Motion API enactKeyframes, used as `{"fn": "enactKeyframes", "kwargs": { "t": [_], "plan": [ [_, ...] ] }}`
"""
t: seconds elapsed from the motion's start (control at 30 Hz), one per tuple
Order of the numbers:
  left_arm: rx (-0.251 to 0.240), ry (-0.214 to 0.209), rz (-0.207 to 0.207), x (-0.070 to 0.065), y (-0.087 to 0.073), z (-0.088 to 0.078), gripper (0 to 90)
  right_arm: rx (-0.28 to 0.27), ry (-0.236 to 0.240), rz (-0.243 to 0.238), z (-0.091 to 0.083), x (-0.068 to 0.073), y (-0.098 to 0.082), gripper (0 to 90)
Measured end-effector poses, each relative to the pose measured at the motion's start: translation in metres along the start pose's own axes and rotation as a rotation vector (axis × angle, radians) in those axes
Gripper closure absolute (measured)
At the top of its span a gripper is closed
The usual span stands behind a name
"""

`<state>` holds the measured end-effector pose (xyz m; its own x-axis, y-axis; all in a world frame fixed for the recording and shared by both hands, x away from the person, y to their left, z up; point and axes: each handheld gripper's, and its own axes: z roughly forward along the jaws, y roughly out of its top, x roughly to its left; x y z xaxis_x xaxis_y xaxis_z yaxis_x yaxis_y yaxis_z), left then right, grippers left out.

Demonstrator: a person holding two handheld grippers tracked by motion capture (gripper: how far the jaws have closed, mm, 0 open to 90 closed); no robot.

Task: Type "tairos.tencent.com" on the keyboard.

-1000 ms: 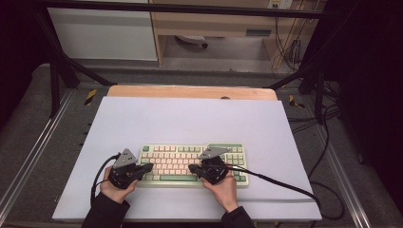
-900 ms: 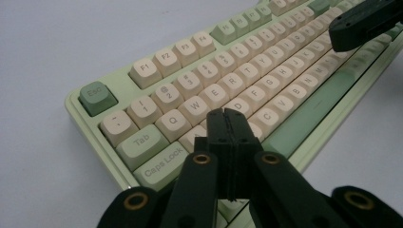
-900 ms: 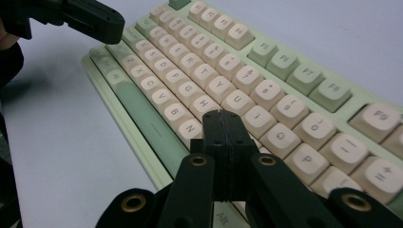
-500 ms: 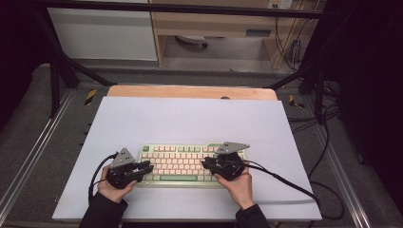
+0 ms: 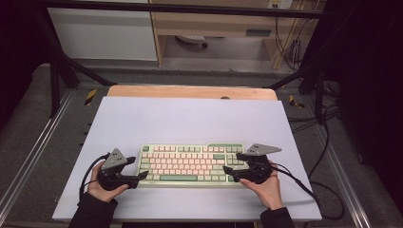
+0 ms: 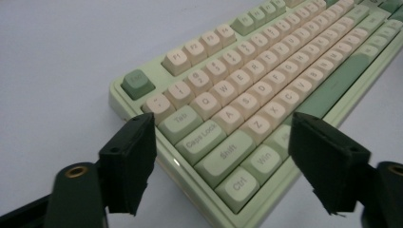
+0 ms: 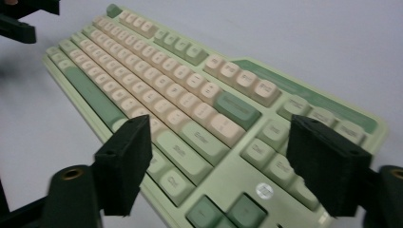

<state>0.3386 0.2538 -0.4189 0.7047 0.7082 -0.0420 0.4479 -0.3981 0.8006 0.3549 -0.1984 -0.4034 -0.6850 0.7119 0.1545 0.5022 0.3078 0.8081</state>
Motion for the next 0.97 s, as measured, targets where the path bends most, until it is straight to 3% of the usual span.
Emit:
{"fn": "enactKeyframes", "kwargs": {
  "t": [0.17,0.33,0.47,0.7,0.97],
  "plan": [
    [0.032,-0.014,0.013,0.002,-0.009,-0.001,11.3,0.0,-0.02,0.012,-0.01,-0.015,-0.014,9.6],
    [0.04,-0.017,0.009,0.004,-0.015,-0.003,5.9,0.034,-0.03,0.039,-0.014,-0.026,-0.031,4.8],
    [0.034,-0.016,-0.001,0.008,-0.02,-0.006,4.9,0.027,-0.053,0.053,-0.019,-0.031,-0.043,3.7],
    [0.039,-0.022,-0.014,0.013,-0.027,-0.006,5.1,0.029,-0.046,0.068,-0.024,-0.034,-0.054,0.9],
    [0.052,-0.017,-0.008,0.012,-0.029,-0.004,5.6,0.031,-0.048,0.065,-0.025,-0.034,-0.056,0.3]
  ]
}}
